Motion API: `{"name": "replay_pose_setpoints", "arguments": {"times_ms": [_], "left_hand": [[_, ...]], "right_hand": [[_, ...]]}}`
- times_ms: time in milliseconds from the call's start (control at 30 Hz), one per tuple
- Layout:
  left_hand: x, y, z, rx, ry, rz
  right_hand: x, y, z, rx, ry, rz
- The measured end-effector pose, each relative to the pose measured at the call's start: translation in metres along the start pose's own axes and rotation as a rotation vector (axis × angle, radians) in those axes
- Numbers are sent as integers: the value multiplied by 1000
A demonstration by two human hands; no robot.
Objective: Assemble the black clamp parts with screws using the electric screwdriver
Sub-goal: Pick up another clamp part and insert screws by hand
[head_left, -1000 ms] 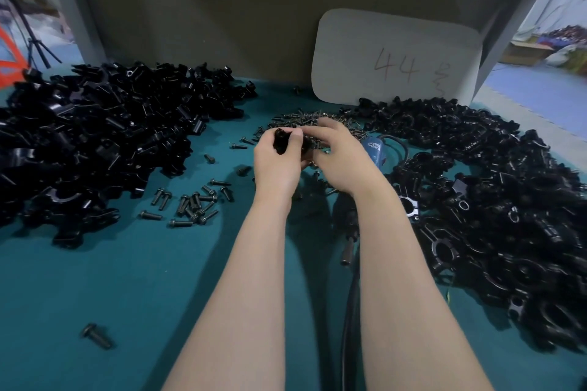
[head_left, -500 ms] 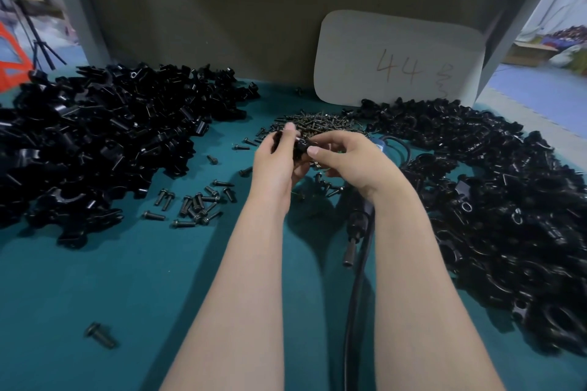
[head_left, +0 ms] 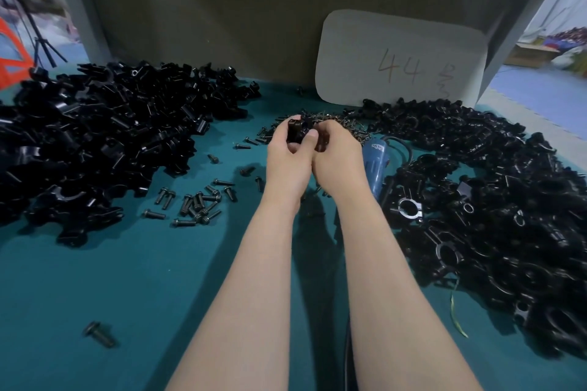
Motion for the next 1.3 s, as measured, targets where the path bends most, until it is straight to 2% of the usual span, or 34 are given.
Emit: {"name": "replay_pose_setpoints", "arguments": {"times_ms": [133,367,1300], "left_hand": [[1,2,0,74,29,-62],[-1,-1,-1,80,42,-74],[-4,0,-2,71,-2,-226]], "right_hand": [[-3,-1,1,-69,-37,25],[-3,-1,2,-55,-49,-24],[-2,-2,3,-48,-54,27]]}}
Point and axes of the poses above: each hand's wrist, its own z-axis away from the middle knuckle, its own x-axis out of the palm, y = z × x, the point moved 1 cm from there along -z, towards the middle knuckle, and after that the axes turned 5 degrees about z, right-handed, at the moved point
